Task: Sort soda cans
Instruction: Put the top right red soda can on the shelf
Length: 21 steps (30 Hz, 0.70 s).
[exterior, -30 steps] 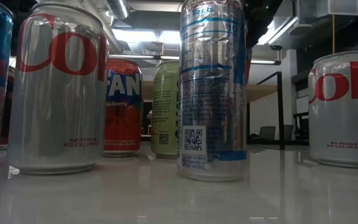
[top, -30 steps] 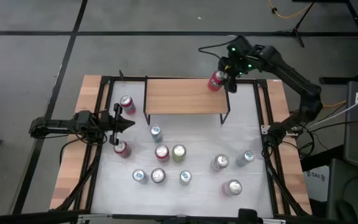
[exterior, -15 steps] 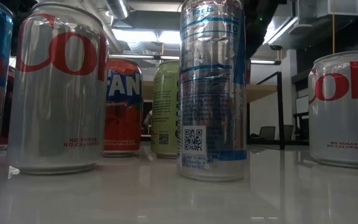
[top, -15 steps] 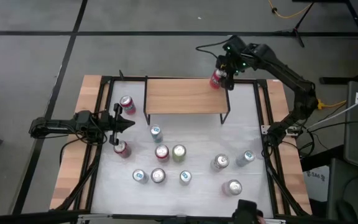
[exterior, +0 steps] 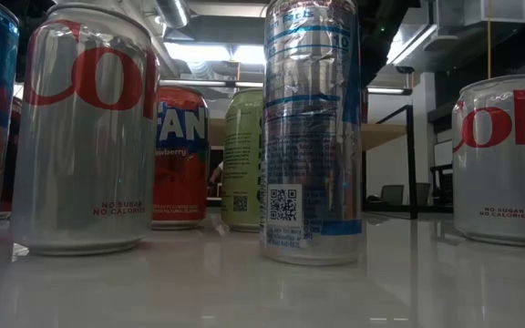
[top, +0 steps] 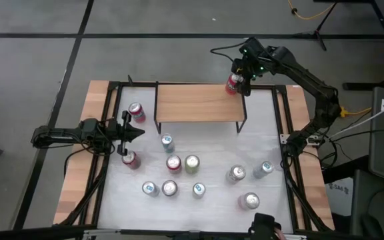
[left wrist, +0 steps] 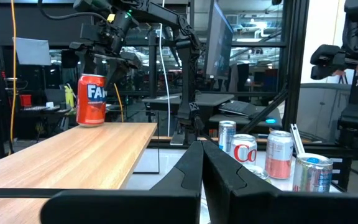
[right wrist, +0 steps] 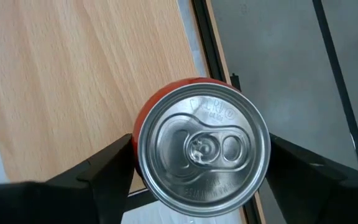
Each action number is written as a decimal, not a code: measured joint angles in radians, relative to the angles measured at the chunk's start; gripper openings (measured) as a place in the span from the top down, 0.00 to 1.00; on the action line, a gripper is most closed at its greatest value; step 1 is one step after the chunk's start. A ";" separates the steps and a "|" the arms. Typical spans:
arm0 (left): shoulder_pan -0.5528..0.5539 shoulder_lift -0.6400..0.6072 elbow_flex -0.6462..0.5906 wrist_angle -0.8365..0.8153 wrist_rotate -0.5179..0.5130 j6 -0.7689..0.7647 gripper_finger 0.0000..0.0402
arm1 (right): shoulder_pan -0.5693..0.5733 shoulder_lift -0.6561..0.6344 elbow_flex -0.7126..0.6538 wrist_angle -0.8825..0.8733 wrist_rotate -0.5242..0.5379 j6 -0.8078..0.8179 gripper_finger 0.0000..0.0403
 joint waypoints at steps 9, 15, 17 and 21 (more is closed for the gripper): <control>0.000 0.000 0.000 0.000 0.000 0.000 1.00 | 0.000 0.000 -0.001 0.002 0.001 -0.001 0.12; 0.000 0.000 0.000 0.000 0.000 0.000 1.00 | 0.000 0.000 -0.001 0.002 0.008 -0.002 0.12; 0.000 0.000 0.000 0.000 0.000 0.000 1.00 | 0.000 0.000 -0.001 0.003 0.027 -0.002 0.12; 0.000 0.000 0.000 0.000 0.000 0.000 1.00 | 0.000 -0.008 -0.002 0.002 0.053 -0.003 0.12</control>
